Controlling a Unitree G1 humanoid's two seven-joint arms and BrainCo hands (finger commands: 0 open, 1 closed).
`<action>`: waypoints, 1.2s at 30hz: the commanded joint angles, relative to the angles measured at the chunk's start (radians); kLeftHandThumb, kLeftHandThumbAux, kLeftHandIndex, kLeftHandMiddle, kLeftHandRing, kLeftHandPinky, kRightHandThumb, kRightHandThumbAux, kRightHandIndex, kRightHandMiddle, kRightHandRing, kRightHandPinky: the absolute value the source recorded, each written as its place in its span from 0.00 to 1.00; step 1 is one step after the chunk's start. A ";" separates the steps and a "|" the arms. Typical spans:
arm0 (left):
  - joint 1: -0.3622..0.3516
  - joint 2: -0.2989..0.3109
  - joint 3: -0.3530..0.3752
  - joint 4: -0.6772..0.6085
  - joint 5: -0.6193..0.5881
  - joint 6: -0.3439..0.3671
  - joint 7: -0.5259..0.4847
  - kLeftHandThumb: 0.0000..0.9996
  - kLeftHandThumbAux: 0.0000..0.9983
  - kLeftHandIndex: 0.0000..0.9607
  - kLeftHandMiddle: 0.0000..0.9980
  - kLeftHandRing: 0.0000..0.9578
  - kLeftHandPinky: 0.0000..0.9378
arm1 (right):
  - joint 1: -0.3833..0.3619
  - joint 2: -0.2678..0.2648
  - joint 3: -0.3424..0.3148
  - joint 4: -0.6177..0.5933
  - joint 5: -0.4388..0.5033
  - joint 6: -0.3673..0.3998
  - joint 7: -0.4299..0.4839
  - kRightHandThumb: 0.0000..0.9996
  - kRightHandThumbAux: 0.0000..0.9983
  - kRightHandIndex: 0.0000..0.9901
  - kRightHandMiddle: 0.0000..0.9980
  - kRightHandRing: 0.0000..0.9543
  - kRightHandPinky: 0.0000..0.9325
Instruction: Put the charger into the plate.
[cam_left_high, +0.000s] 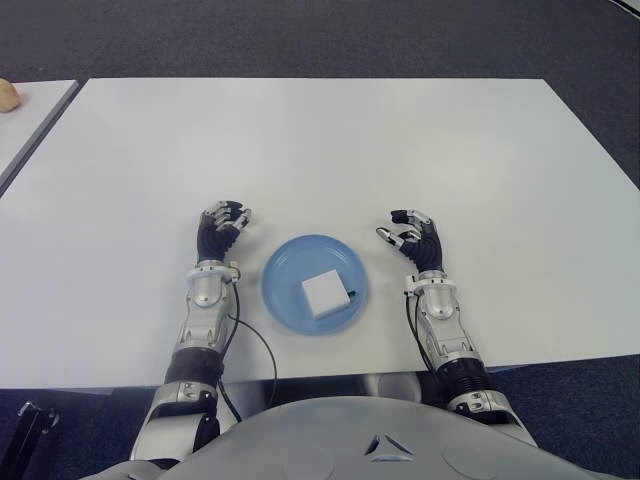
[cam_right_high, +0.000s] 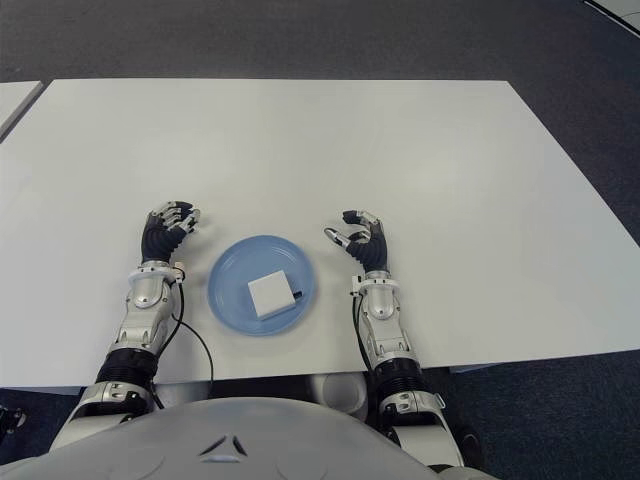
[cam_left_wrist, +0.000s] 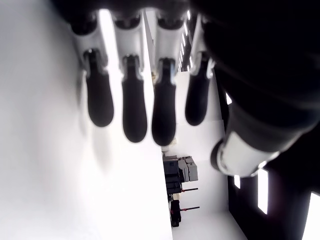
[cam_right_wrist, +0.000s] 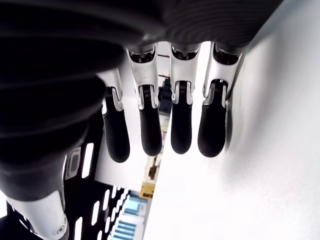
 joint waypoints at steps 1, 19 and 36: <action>0.013 0.004 0.001 0.021 -0.003 0.022 0.001 0.71 0.72 0.45 0.51 0.53 0.53 | 0.014 -0.006 0.003 0.029 -0.002 0.025 0.010 0.70 0.73 0.43 0.49 0.52 0.54; 0.017 0.005 -0.002 0.008 0.001 0.047 0.004 0.71 0.72 0.44 0.51 0.53 0.53 | 0.015 -0.012 0.009 0.032 -0.010 0.013 0.009 0.71 0.73 0.43 0.50 0.54 0.56; 0.014 0.007 -0.006 0.008 0.006 0.047 0.003 0.71 0.72 0.45 0.52 0.54 0.53 | 0.011 -0.018 0.012 0.030 -0.020 0.026 0.007 0.70 0.73 0.43 0.50 0.54 0.55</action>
